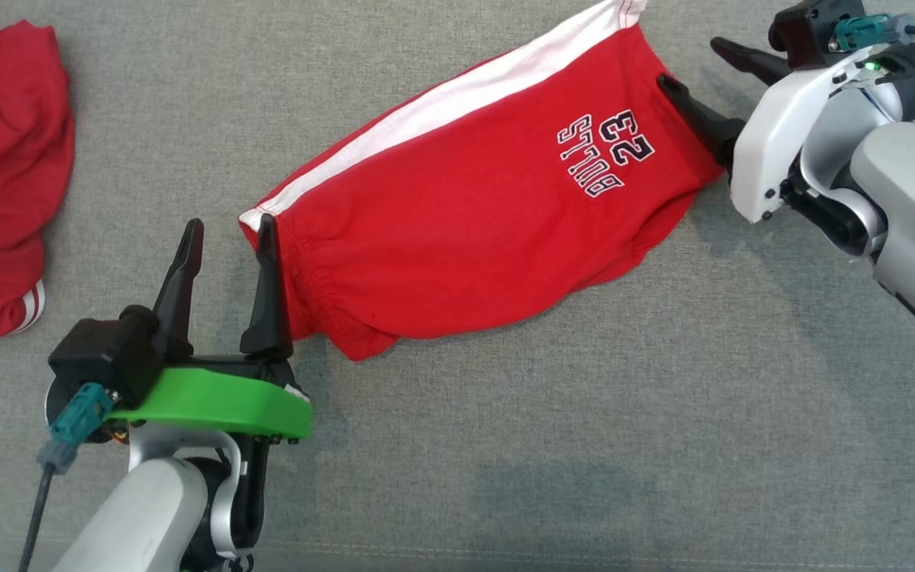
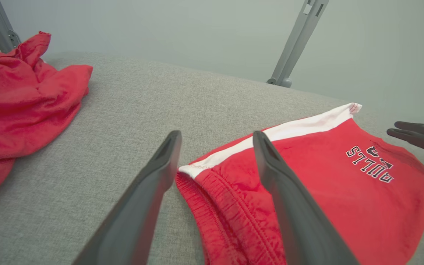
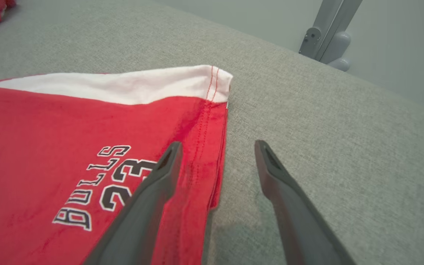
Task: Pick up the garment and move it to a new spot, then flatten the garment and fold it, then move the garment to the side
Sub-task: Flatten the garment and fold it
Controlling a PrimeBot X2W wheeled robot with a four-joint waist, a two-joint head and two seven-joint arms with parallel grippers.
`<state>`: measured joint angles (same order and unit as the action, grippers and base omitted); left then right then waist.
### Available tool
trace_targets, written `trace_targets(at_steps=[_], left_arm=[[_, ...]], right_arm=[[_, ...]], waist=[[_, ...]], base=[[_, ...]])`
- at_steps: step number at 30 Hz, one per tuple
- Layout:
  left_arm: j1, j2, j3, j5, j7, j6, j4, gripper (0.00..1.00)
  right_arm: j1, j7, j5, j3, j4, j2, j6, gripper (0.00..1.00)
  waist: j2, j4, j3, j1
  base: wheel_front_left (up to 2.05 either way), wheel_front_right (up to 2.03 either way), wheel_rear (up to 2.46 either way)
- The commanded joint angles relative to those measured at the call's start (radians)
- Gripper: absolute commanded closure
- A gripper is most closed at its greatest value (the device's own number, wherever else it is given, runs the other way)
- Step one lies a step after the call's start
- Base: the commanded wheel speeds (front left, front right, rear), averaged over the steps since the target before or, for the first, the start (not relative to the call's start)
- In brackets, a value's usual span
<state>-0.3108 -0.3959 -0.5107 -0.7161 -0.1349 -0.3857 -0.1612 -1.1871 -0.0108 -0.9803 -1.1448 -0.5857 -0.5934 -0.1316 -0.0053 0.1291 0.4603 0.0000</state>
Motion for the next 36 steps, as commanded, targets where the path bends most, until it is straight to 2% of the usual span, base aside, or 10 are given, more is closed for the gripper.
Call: trace_targets(at_steps=[1,8,13,14,15,16,27,32,36], left_arm=[[-0.002,-0.002,-0.008,0.031,-0.021,-0.009,-0.002,0.00],[-0.011,0.014,-0.037,0.078,-0.067,-0.005,0.039,0.00],[-0.006,0.024,-0.036,0.079,-0.082,0.000,0.062,0.00],[-0.005,0.025,-0.035,0.078,-0.087,0.001,0.068,0.00],[-0.002,0.025,-0.033,0.078,-0.089,0.003,0.074,0.00],[0.001,0.026,-0.032,0.077,-0.091,0.004,0.080,0.00],[0.069,-0.002,-0.034,0.071,-0.104,0.013,0.134,0.00],[0.132,-0.027,-0.025,0.064,-0.112,0.012,0.147,0.00],[0.180,-0.021,-0.019,0.054,-0.119,0.020,0.161,0.00]], right_arm=[[0.025,0.028,-0.009,0.018,-0.044,0.034,0.002,0.00],[0.068,0.130,-0.001,0.053,-0.200,0.149,0.001,0.00],[0.075,0.151,0.014,0.077,-0.258,0.196,0.001,0.00],[0.076,0.154,0.017,0.085,-0.271,0.204,0.001,0.54],[0.077,0.156,0.022,0.091,-0.280,0.211,0.001,0.90],[0.080,0.163,0.028,0.092,-0.286,0.215,0.001,1.00],[0.132,0.182,-0.016,0.186,-0.273,0.220,0.002,1.00],[0.233,0.182,-0.061,0.255,-0.279,0.208,0.002,1.00],[0.311,0.150,-0.086,0.310,-0.330,0.208,0.002,1.00]], waist=[[0.0053,0.016,0.016,0.0000],[0.0053,0.044,0.022,0.0000],[0.0053,0.049,0.017,0.0000],[0.0053,0.048,0.014,0.0000],[0.0053,0.045,0.010,0.0000],[0.0053,0.042,0.006,0.0000],[0.0053,-0.058,-0.100,0.0000],[0.0053,-0.108,-0.177,0.0000],[0.0053,-0.129,-0.216,0.0000]], base=[[0.00,0.00,0.00],[0.00,0.00,0.00],[0.00,0.00,0.00],[0.00,0.00,0.00],[0.00,0.00,0.00],[0.00,0.00,0.00],[0.00,0.00,0.00],[0.00,0.00,0.00],[0.00,0.00,0.00]])
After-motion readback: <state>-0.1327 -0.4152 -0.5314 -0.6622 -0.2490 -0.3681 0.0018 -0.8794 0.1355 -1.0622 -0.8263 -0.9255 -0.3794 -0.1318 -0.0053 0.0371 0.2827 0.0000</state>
